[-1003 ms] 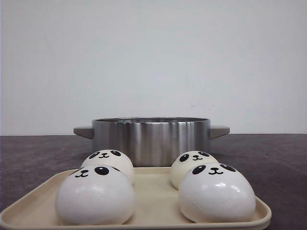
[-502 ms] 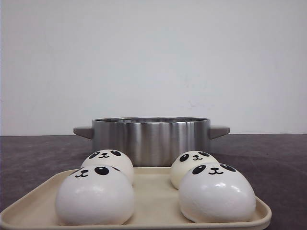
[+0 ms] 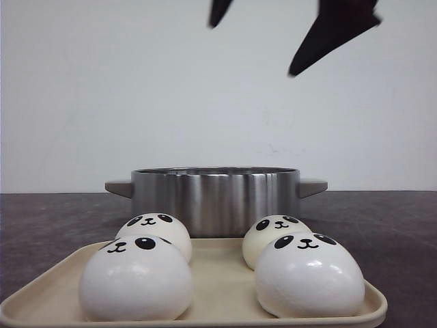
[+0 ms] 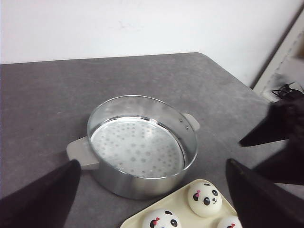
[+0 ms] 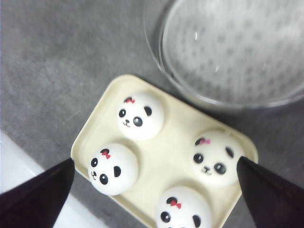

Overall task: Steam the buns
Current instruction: 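Lower the open right gripper onto the farther panda bun nearest it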

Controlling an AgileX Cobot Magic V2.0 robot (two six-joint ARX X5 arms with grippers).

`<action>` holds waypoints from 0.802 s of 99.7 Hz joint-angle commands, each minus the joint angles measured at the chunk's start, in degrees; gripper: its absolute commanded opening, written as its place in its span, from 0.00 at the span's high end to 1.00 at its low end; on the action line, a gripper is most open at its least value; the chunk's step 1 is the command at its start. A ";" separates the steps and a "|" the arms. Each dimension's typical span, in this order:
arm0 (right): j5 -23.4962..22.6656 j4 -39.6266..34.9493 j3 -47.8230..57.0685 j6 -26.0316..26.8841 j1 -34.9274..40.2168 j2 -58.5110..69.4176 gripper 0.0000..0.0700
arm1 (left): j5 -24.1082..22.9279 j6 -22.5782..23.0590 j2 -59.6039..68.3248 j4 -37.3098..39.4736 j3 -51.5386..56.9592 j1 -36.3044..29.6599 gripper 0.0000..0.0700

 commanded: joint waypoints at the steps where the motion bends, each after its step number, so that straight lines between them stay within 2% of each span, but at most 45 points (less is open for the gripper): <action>1: 0.04 -2.19 1.53 3.19 0.33 3.72 0.00 | -0.13 0.79 0.26 0.79 0.90 -0.96 0.16; 20: 0.59 -6.62 1.55 2.97 0.24 11.74 0.00 | -0.13 0.77 0.24 0.66 0.90 -3.48 0.16; 43: 3.06 -4.39 1.55 5.27 -0.33 19.43 0.00 | -1.11 0.79 0.22 0.63 0.90 -6.03 0.16; 60: 3.28 -4.00 1.53 6.21 -1.49 22.88 0.10 | -1.18 0.79 0.22 0.63 0.90 -7.89 0.16; 72: 7.87 -3.56 1.53 6.84 -1.92 23.58 0.13 | -1.16 0.79 0.22 0.63 0.90 -9.01 0.16; 80: 8.66 -3.50 1.53 7.21 -2.51 23.74 0.23 | -1.16 0.79 0.22 0.63 0.90 -9.62 0.16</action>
